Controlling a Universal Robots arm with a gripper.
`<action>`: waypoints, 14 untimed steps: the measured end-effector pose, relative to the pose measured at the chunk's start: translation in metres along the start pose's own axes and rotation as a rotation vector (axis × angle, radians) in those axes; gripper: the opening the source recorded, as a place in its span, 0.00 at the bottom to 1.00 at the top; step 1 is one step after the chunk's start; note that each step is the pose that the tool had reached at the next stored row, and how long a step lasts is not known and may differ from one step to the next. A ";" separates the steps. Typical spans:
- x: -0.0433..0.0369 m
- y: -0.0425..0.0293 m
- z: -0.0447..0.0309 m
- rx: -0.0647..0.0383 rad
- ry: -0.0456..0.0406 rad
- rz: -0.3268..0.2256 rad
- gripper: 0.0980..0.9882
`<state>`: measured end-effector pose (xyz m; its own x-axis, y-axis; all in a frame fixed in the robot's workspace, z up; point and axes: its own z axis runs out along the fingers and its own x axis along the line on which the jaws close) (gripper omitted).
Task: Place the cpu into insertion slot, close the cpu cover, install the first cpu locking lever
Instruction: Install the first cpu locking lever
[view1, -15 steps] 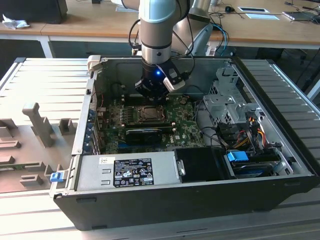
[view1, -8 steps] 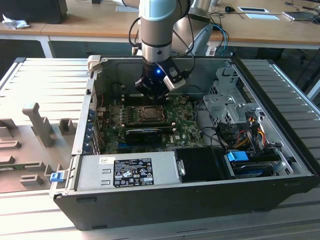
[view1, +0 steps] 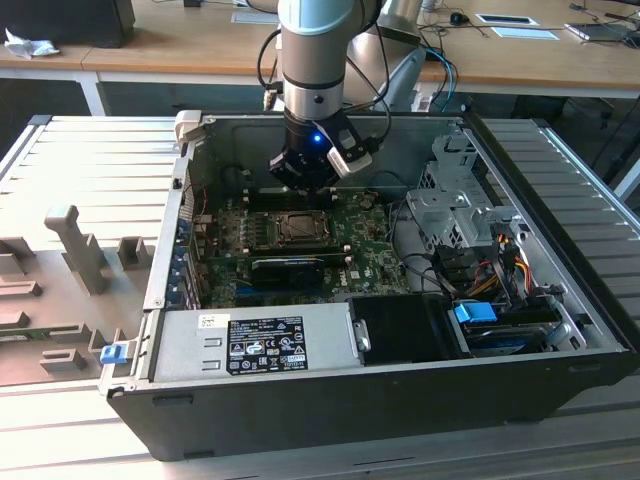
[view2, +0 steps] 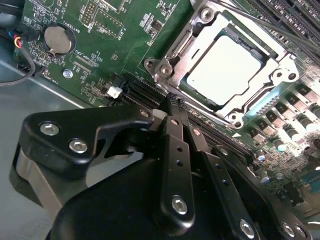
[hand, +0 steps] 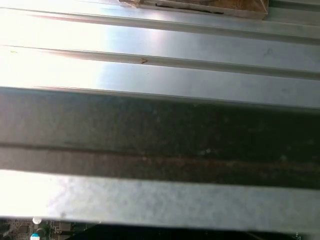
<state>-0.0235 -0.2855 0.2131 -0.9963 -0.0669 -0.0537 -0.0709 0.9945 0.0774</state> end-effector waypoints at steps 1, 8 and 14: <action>0.0000 -0.0001 0.0000 0.000 0.0000 0.000 0.01; 0.0000 -0.0004 0.0000 0.000 -0.0001 0.000 0.01; -0.0002 -0.0002 -0.0054 0.000 -0.0001 0.000 0.01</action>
<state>-0.0235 -0.2861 0.2185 -0.9963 -0.0668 -0.0538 -0.0709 0.9945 0.0774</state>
